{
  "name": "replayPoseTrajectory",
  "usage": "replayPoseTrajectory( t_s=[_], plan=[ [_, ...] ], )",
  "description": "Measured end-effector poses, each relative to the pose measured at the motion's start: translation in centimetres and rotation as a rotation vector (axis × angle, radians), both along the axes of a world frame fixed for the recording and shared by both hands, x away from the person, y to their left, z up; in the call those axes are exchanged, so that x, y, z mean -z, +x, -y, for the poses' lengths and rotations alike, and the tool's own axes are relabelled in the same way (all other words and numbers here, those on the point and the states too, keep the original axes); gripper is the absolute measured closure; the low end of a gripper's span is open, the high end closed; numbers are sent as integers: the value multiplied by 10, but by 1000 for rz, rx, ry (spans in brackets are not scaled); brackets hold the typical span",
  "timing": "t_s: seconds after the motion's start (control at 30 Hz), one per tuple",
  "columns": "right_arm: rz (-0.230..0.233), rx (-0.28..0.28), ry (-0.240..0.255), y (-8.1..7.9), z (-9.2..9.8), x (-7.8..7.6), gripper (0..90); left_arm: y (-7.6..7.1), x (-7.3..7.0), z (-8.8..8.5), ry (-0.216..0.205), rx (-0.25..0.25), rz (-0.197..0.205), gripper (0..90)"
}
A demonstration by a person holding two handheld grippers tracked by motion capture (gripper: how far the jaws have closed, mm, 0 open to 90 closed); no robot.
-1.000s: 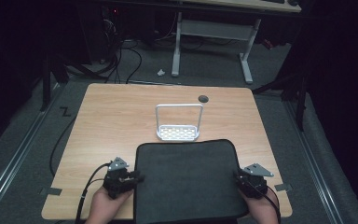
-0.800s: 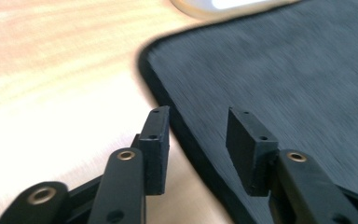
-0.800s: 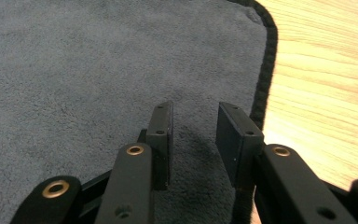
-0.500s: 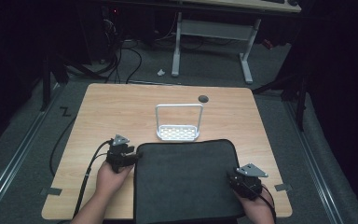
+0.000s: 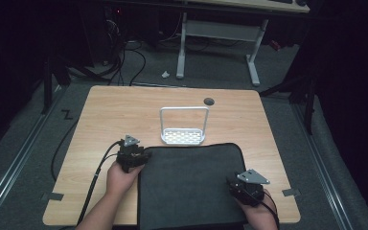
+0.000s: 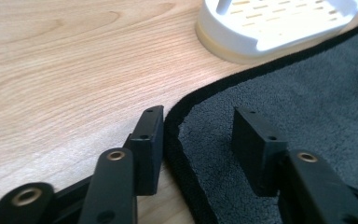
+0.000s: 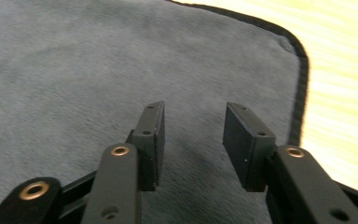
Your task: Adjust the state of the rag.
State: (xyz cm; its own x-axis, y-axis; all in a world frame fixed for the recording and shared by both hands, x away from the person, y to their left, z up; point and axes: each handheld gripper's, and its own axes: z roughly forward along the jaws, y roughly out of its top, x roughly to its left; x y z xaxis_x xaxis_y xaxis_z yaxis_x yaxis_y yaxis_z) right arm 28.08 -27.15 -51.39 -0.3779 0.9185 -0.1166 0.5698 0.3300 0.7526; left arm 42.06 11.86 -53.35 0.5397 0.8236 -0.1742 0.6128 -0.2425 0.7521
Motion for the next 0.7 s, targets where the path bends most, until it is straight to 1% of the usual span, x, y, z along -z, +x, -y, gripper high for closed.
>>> replayPoseTrajectory(
  t_s=[0.07, 0.17, 0.23, 0.27, 0.3, 0.37, 0.47, 0.5, 0.53, 0.57, 0.7],
  plan=[
    [5, -15, -4, 0, -4, -1, 569, -2, 0, 2, 25, -5, 20, 623],
    [22, -44, -7, -3, -13, -3, 537, -5, 1, 5, 53, -4, 40, 676],
    [33, -71, -2, -5, -21, -6, 505, -7, 1, 7, 73, 3, 53, 748],
    [41, -89, 4, -6, -26, -7, 490, -8, 1, 9, 85, 9, 61, 765],
    [45, -102, 8, -7, -31, -9, 475, -8, 1, 9, 87, 14, 64, 781],
    [51, -135, 25, -10, -43, -12, 456, -7, 1, 7, 68, 12, 50, 798],
    [53, -191, 51, -14, -65, -15, 446, -4, 1, 2, 26, 12, 24, 814],
    [54, -213, 53, -15, -73, -16, 446, -4, 2, 1, 12, 11, 15, 814],
    [53, -233, 49, -15, -82, -16, 446, -3, 2, 0, -7, 8, 5, 814],
    [55, -254, 31, -15, -90, -17, 448, -2, 2, -2, -18, 10, -4, 814],
    [30, -312, -2, -13, -121, -12, 446, -1, 3, -5, -52, 10, -25, 813]
  ],
)
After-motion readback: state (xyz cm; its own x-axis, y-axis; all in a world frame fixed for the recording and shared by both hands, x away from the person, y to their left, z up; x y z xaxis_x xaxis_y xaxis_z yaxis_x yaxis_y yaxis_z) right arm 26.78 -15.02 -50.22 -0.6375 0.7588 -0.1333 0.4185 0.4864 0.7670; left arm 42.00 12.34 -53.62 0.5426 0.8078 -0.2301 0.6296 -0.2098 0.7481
